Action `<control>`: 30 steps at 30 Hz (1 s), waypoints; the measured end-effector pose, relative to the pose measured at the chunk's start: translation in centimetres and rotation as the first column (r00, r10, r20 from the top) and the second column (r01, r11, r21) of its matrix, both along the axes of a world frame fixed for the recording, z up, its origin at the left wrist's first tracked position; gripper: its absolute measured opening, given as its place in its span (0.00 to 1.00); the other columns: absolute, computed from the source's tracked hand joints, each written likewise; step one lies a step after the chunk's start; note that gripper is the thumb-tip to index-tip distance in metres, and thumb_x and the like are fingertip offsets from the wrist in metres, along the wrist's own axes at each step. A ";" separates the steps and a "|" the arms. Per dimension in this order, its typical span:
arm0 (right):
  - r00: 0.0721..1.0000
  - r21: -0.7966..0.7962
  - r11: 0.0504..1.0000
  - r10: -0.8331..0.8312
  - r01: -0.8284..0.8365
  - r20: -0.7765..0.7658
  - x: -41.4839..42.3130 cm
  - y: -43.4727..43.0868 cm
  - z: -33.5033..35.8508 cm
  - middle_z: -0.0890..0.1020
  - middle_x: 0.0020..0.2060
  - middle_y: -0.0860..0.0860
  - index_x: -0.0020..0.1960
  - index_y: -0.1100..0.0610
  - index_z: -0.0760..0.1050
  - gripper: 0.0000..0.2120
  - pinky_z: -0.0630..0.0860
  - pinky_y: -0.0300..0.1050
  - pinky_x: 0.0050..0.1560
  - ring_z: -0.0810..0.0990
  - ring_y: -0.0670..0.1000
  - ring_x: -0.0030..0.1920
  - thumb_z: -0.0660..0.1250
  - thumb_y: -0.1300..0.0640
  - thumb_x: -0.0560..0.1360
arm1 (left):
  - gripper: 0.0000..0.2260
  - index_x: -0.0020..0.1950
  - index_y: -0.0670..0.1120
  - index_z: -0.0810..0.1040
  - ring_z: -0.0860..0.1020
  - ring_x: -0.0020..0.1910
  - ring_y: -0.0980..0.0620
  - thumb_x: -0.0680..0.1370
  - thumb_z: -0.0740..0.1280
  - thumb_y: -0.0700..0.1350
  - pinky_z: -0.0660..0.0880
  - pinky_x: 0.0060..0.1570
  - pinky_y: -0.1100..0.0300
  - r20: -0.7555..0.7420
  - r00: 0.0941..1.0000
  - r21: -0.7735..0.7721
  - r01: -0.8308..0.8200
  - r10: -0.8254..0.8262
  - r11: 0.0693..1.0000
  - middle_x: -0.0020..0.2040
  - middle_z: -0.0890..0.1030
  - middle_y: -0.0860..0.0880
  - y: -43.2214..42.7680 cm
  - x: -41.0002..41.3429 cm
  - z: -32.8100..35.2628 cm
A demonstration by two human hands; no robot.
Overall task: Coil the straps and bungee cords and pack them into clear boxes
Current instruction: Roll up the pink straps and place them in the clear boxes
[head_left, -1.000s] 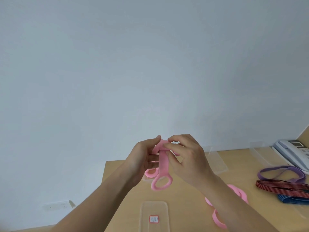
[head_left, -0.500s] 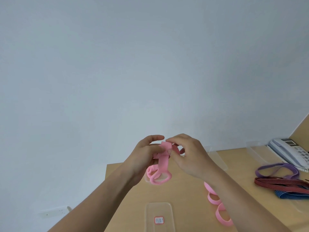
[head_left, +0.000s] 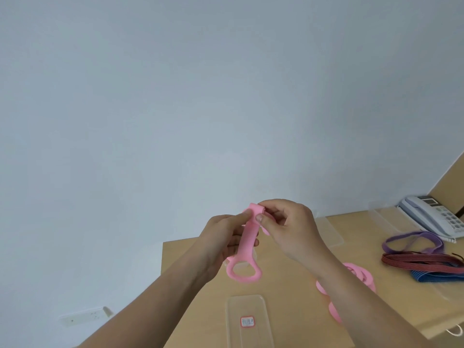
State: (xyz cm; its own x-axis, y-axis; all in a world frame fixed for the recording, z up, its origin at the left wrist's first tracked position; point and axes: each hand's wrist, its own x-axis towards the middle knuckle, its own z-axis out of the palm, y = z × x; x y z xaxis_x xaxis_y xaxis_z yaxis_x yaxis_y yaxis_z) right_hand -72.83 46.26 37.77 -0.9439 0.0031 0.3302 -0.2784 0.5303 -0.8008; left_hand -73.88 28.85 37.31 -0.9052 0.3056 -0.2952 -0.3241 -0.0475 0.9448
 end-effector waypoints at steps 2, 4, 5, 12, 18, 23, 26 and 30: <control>1.000 -0.003 1.000 -0.026 0.026 -0.014 0.1 -0.2 -0.6 0.82 0.33 0.40 0.47 0.50 0.85 0.07 0.78 0.42 0.42 0.81 0.44 0.38 0.71 0.61 0.75 | 0.20 0.54 0.37 0.86 0.86 0.44 0.42 0.79 0.72 0.54 0.82 0.53 0.46 0.039 0.999 -0.021 -0.008 0.009 1.000 0.50 0.86 0.36 0.0 -0.1 -0.1; 0.998 0.001 0.999 -0.038 0.038 -0.043 0.0 -0.3 -1.0 0.83 0.35 0.41 0.47 0.49 0.85 0.08 0.79 0.45 0.43 0.82 0.45 0.40 0.72 0.61 0.75 | 0.20 0.53 0.37 0.86 0.86 0.42 0.43 0.78 0.73 0.55 0.82 0.47 0.51 0.069 0.997 -0.030 -0.018 0.021 0.999 0.49 0.87 0.38 0.0 -0.3 -0.2; 0.998 0.013 0.999 -0.038 0.039 -0.060 -0.3 -0.2 -1.2 0.83 0.36 0.41 0.47 0.48 0.84 0.09 0.79 0.46 0.43 0.82 0.45 0.41 0.72 0.61 0.74 | 0.20 0.52 0.38 0.87 0.86 0.41 0.44 0.77 0.73 0.56 0.82 0.44 0.53 0.083 0.996 -0.037 -0.025 0.028 0.999 0.48 0.87 0.39 0.0 -0.4 -0.3; 0.954 0.148 0.989 0.041 0.004 -0.296 -3.0 1.3 -1.5 0.82 0.42 0.41 0.49 0.50 0.84 0.15 0.75 0.35 0.43 0.79 0.43 0.43 0.73 0.68 0.71 | 0.20 0.54 0.35 0.85 0.85 0.42 0.43 0.78 0.73 0.53 0.81 0.48 0.51 0.076 0.995 -0.039 -0.067 0.070 0.997 0.48 0.87 0.38 1.2 -2.1 0.0; 0.894 0.278 0.961 0.122 0.003 -0.431 -5.4 4.2 -2.4 0.81 0.45 0.46 0.51 0.54 0.84 0.16 0.77 0.42 0.46 0.80 0.47 0.43 0.75 0.69 0.68 | 0.22 0.54 0.43 0.88 0.85 0.51 0.44 0.77 0.71 0.62 0.78 0.64 0.46 0.044 0.996 0.004 -0.083 0.082 0.997 0.53 0.87 0.40 4.0 -3.4 0.4; 0.856 0.297 0.952 0.208 -0.066 -0.474 -5.8 5.8 -2.4 0.82 0.48 0.46 0.48 0.52 0.86 0.11 0.74 0.40 0.52 0.78 0.51 0.51 0.71 0.64 0.70 | 0.18 0.52 0.38 0.86 0.82 0.45 0.44 0.80 0.70 0.54 0.77 0.54 0.48 0.019 0.988 0.024 -0.154 0.153 0.988 0.49 0.84 0.35 6.0 -4.3 -0.2; 0.876 0.204 0.975 0.177 -0.093 -0.448 -6.3 6.7 -1.9 0.83 0.44 0.44 0.45 0.53 0.85 0.07 0.75 0.40 0.51 0.78 0.48 0.50 0.71 0.62 0.71 | 0.15 0.57 0.39 0.86 0.83 0.49 0.43 0.82 0.68 0.51 0.79 0.60 0.46 -0.026 0.991 0.025 -0.127 0.128 0.992 0.55 0.85 0.35 6.7 -4.5 -0.4; 0.964 0.217 0.971 0.150 -0.102 -0.221 -7.5 7.7 -1.2 0.82 0.52 0.43 0.57 0.52 0.82 0.14 0.68 0.29 0.55 0.77 0.45 0.54 0.68 0.52 0.73 | 0.09 0.58 0.41 0.86 0.82 0.51 0.43 0.82 0.68 0.43 0.80 0.56 0.49 -0.121 0.987 -0.017 -0.108 0.105 0.994 0.57 0.85 0.37 7.3 -4.9 -0.3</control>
